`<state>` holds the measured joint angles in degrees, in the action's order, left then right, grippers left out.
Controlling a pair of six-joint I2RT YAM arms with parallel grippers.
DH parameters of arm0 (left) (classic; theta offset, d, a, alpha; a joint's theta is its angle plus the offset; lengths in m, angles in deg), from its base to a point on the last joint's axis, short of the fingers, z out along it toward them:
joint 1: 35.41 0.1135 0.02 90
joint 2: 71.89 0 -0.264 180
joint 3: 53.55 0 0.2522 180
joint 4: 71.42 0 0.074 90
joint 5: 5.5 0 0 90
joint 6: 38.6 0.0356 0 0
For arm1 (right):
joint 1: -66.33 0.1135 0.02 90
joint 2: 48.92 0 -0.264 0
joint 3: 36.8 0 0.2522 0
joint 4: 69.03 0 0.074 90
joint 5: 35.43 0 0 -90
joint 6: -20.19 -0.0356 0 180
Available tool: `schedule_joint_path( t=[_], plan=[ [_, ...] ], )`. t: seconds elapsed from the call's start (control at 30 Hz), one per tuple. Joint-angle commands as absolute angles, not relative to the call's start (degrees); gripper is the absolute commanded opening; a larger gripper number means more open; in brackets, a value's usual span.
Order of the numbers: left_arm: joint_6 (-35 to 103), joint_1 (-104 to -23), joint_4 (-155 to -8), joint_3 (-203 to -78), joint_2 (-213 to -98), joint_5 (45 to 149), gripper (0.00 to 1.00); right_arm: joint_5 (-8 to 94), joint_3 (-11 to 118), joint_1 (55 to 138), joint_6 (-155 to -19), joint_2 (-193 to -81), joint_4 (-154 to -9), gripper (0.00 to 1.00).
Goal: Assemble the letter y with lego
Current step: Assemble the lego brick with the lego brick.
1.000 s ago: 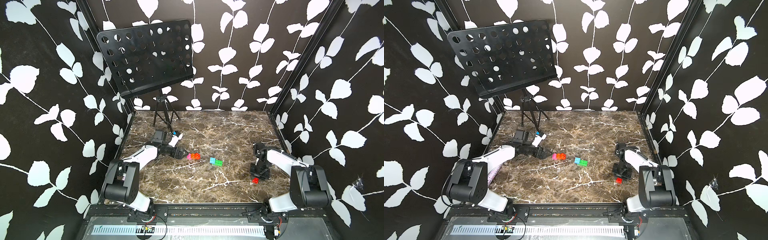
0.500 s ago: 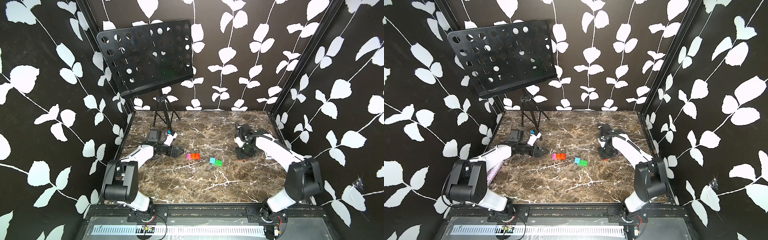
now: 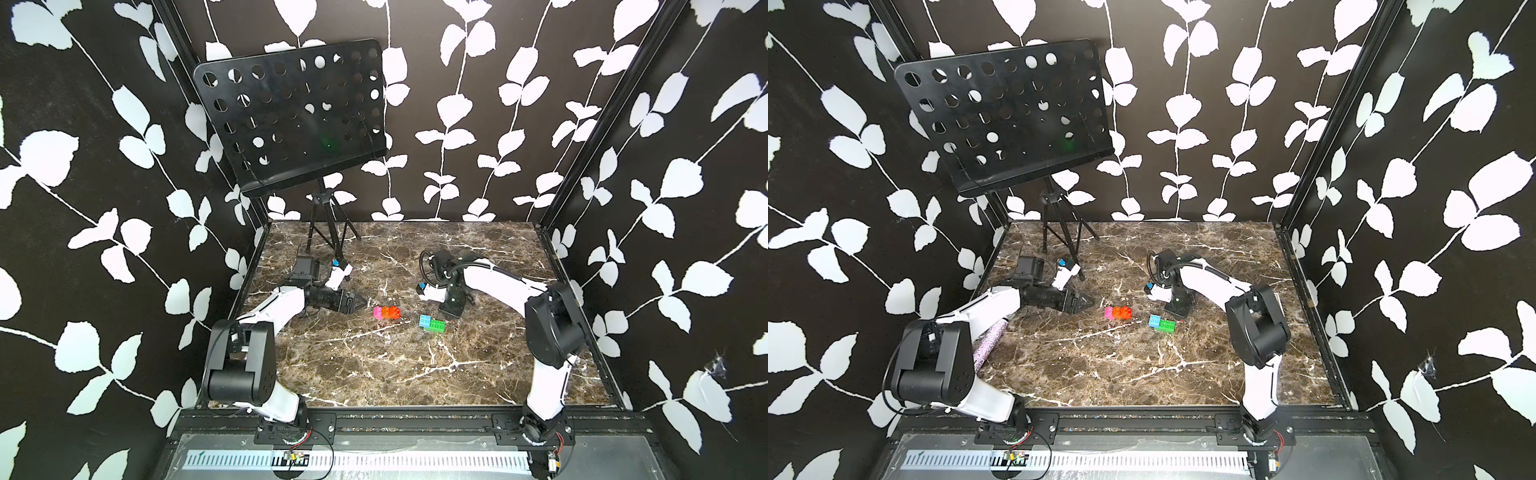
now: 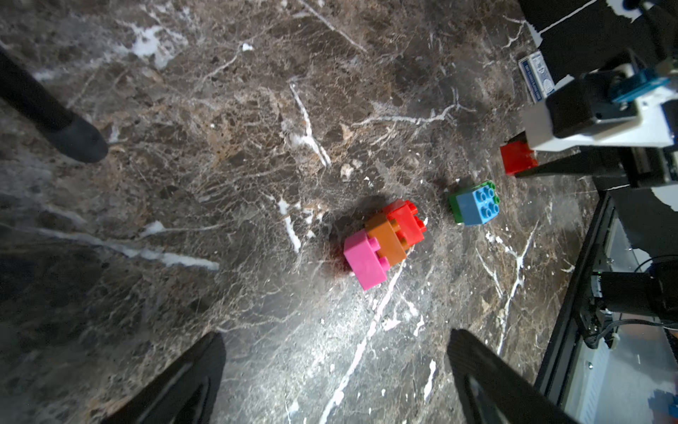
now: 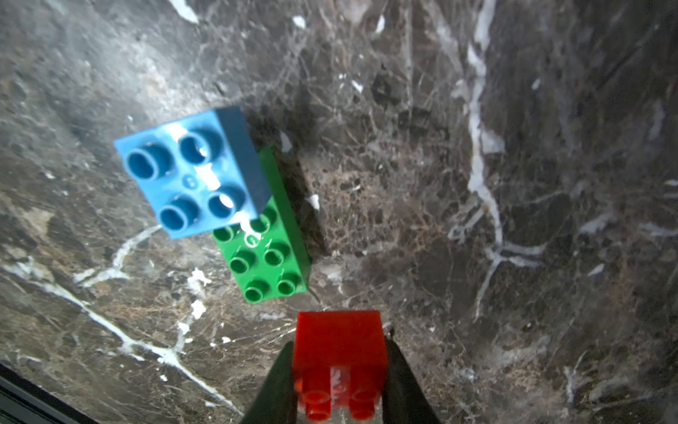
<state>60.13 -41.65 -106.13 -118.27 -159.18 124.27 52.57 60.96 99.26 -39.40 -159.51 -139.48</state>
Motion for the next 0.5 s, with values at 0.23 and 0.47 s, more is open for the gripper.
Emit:
schedule_joint_path(
  t=[0.23,0.47],
  plan=[
    [60.6,-39.6,-105.5,-117.1,-157.6,123.2,0.97,49.9,62.9,101.9,-35.2,-162.3,-144.7,0.22],
    [60.2,-39.5,-105.2,-116.9,-157.7,123.5,0.97,51.7,63.2,102.5,-35.7,-161.8,-146.8,0.22]
  ],
)
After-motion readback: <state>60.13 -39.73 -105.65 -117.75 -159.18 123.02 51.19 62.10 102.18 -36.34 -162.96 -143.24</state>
